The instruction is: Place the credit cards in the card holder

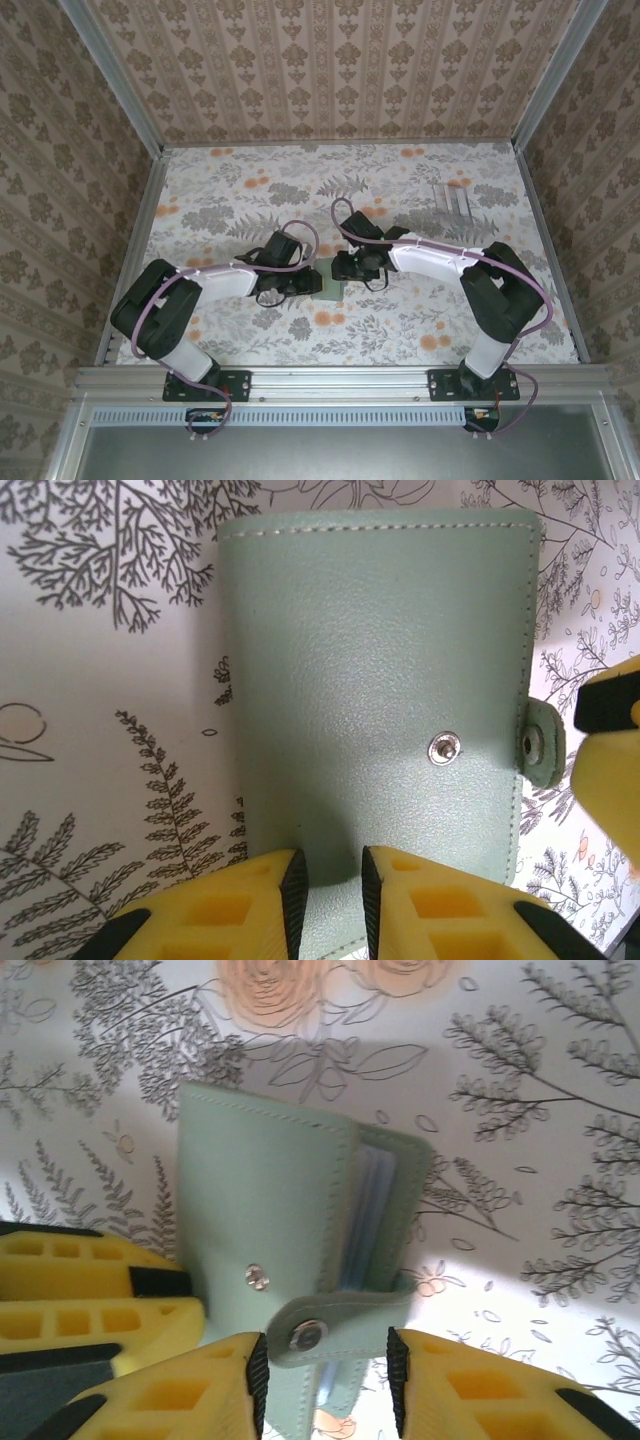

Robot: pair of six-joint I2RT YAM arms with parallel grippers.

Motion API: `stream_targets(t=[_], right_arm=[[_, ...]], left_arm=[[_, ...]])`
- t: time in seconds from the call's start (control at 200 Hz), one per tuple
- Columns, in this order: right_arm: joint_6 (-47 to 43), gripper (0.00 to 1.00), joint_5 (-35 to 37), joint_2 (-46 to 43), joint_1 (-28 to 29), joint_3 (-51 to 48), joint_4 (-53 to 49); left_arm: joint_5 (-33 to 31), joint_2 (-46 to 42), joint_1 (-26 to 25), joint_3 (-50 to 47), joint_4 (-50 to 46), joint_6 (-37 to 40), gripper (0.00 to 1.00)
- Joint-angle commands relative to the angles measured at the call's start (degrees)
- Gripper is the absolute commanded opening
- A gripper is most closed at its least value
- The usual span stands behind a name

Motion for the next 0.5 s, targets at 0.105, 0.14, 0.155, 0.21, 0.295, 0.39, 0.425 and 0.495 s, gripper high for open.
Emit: stream_targets(t=[0.105,0.14,0.155,0.21,0.295,0.39,0.425,0.495], right_arm=[[-1.8,0.4,3.8,1.5,0.9,2.8,-2.8],[-2.3,0.4,4.9,2.1,0.9,3.2,-3.5],[-2.5,0.39,5.1,2.3,0.9,3.5,-3.8],[-3.1,0.37,5.7,2.9,1.0,4.1,-4.5],[-3.6,0.27,6.4,2.9,0.9,4.7,-5.2],[-4.1,0.18,7.0,2.1,0.7,5.0,-5.6],[-4.2,0.14,7.1,1.9,0.6,4.9,-5.8],[-4.4,0.09,7.0,1.5,0.5,4.9,-6.2]], left_arm=[[-1.7,3.1,-0.3,0.2,-1.9,-1.1,0.27],[-1.7,3.2,-0.4,0.1,-1.8,-1.1,0.26],[-1.7,3.3,-0.4,0.1,-1.8,-1.2,0.26],[-1.6,3.5,-0.4,0.0,-1.8,-1.3,0.26],[-1.4,3.5,-0.4,-0.2,-1.6,-1.6,0.26],[-1.3,3.3,-0.4,-0.5,-1.3,-1.9,0.26],[-1.4,3.2,-0.5,-0.6,-1.1,-2.0,0.26],[-1.3,3.1,-0.5,-0.7,-1.1,-2.1,0.26]])
